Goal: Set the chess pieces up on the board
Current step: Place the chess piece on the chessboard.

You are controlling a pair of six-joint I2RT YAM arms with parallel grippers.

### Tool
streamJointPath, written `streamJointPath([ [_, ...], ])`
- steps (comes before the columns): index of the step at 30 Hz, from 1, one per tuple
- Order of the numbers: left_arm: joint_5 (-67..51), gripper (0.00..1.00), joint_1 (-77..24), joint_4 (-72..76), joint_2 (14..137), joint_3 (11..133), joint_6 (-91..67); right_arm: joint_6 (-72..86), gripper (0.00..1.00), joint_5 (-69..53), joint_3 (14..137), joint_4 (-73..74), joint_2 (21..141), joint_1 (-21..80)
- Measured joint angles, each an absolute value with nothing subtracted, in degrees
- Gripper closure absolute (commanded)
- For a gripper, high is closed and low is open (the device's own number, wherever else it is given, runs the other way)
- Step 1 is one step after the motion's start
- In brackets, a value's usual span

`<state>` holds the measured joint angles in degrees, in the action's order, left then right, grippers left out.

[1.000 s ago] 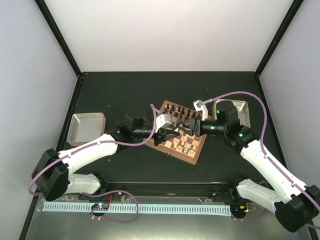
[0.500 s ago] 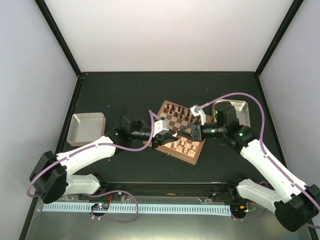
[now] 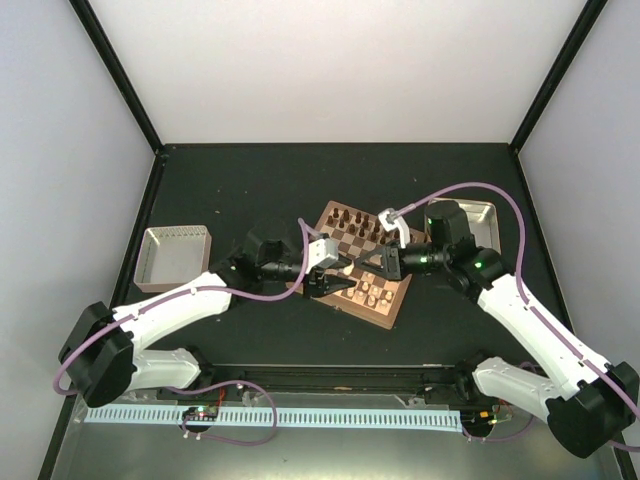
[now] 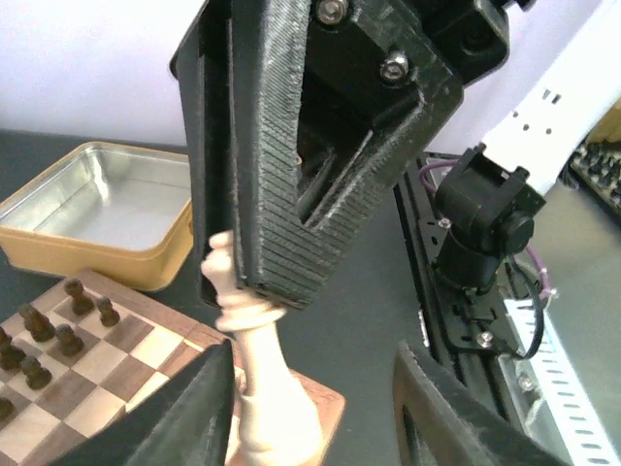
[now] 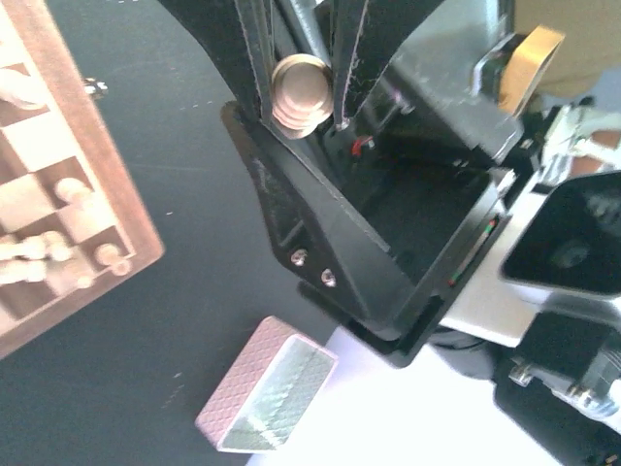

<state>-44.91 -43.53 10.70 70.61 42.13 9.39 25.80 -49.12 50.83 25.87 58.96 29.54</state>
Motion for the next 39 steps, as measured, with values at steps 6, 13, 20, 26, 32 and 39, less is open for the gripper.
streamJointPath([
  [6, -33.91, 0.22, -43.72, 11.03, 70.17, 41.67, -2.17, 24.49, 0.96, -35.88, 51.29, 26.68, 59.20, 30.09],
  [13, -14.24, 0.13, -43.72, 6.70, 58.96, 34.72, -15.11, 21.80, 0.95, -16.25, 54.81, 27.29, 64.18, 36.03],
  [20, 8.78, 0.01, -43.72, -2.26, 45.15, 34.63, -21.85, 20.36, 0.93, -4.14, 57.84, 27.42, 73.87, 46.37],
  [26, 19.73, 0.01, -43.62, -7.68, 37.67, 33.50, -23.16, 19.77, 0.93, 1.96, 59.18, 28.29, 84.58, 51.51],
  [32, 23.03, 0.01, -43.55, -8.71, 35.57, 32.80, -23.07, 19.40, 0.91, 4.78, 61.87, 29.89, 89.78, 54.37],
  [39, 23.83, 0.01, -43.44, -9.47, 35.75, 32.77, -22.98, 18.02, 0.90, 6.00, 64.03, 32.05, 93.62, 54.96],
])
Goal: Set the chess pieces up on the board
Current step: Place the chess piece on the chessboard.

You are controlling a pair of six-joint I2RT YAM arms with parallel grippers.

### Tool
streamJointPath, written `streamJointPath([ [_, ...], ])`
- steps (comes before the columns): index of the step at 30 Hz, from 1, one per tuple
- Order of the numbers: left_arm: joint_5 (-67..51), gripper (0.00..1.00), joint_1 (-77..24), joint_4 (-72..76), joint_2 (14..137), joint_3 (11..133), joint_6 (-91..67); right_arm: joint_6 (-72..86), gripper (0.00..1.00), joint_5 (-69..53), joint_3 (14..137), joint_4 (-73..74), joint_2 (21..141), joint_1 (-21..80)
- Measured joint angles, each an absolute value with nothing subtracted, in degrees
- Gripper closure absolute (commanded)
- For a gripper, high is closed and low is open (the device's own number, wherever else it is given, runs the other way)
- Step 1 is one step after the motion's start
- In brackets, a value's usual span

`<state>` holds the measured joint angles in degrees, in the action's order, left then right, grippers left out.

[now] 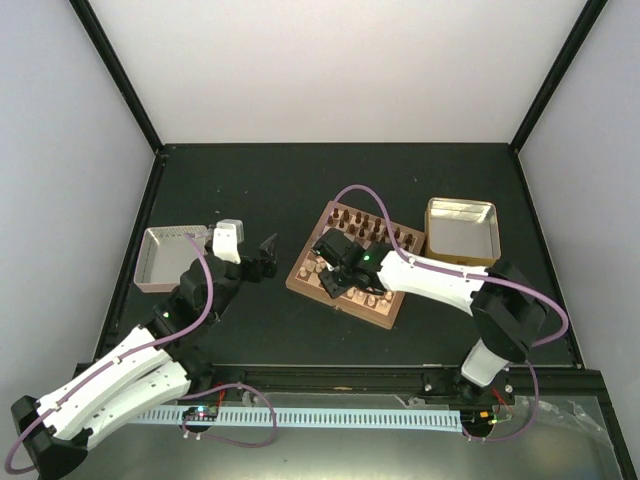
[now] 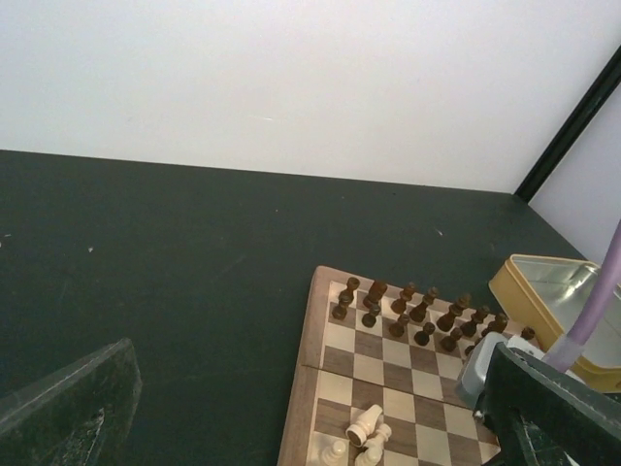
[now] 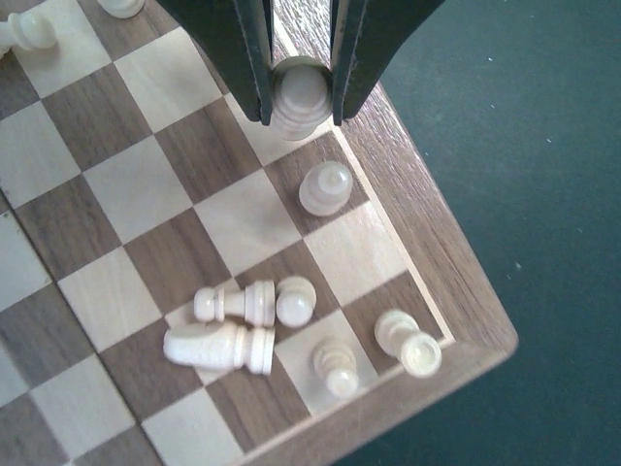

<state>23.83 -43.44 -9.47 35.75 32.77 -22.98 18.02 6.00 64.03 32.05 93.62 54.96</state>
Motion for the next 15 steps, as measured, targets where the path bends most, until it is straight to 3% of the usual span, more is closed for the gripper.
streamJointPath([
  [15, 23.88, 0.01, -43.09, -9.50, 37.63, 32.71, -22.98, 16.25, 0.82, 6.35, 64.53, 34.76, 96.62, 55.18],
])
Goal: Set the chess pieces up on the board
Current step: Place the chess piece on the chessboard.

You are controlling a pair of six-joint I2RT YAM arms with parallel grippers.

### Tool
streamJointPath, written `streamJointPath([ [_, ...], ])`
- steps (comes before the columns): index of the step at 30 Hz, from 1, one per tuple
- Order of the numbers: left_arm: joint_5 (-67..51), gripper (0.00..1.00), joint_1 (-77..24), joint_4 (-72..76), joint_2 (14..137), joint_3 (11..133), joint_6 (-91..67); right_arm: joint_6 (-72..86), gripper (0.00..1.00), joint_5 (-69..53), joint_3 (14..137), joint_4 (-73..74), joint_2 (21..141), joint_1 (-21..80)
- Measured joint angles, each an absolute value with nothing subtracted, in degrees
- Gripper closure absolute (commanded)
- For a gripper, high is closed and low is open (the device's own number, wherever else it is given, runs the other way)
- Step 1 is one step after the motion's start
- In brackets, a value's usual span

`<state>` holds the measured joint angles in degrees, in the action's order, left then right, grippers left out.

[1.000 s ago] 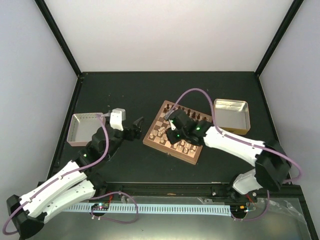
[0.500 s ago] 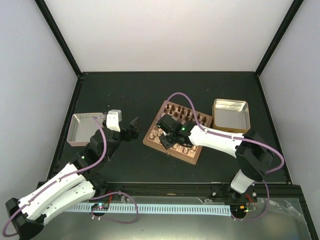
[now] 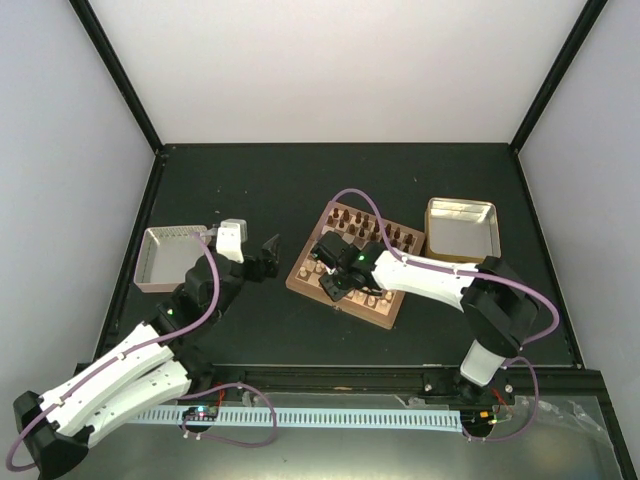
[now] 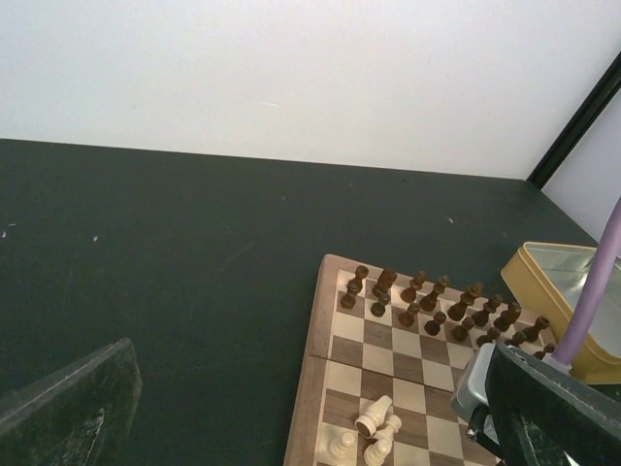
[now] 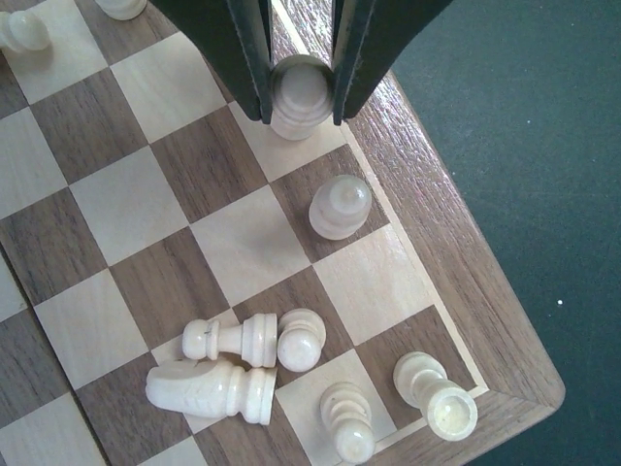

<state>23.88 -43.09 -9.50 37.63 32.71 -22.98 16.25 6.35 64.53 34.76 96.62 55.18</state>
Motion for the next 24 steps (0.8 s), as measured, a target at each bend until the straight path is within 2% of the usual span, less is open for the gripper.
streamJointPath([
  [8, 23.88, 0.01, -42.83, -9.47, 37.65, 32.71, -22.98, 15.42, 0.70, 6.61, 64.69, 35.00, 96.82, 55.20],
  [16, 23.83, 0.01, -42.70, -9.45, 38.02, 32.69, -22.98, 15.79, 0.66, 7.31, 64.84, 36.10, 95.55, 55.22],
  [24, 23.55, 0.01, -42.70, -9.45, 38.04, 32.47, -22.98, 21.63, 0.58, 10.44, 65.82, 36.45, 89.38, 54.19],
])
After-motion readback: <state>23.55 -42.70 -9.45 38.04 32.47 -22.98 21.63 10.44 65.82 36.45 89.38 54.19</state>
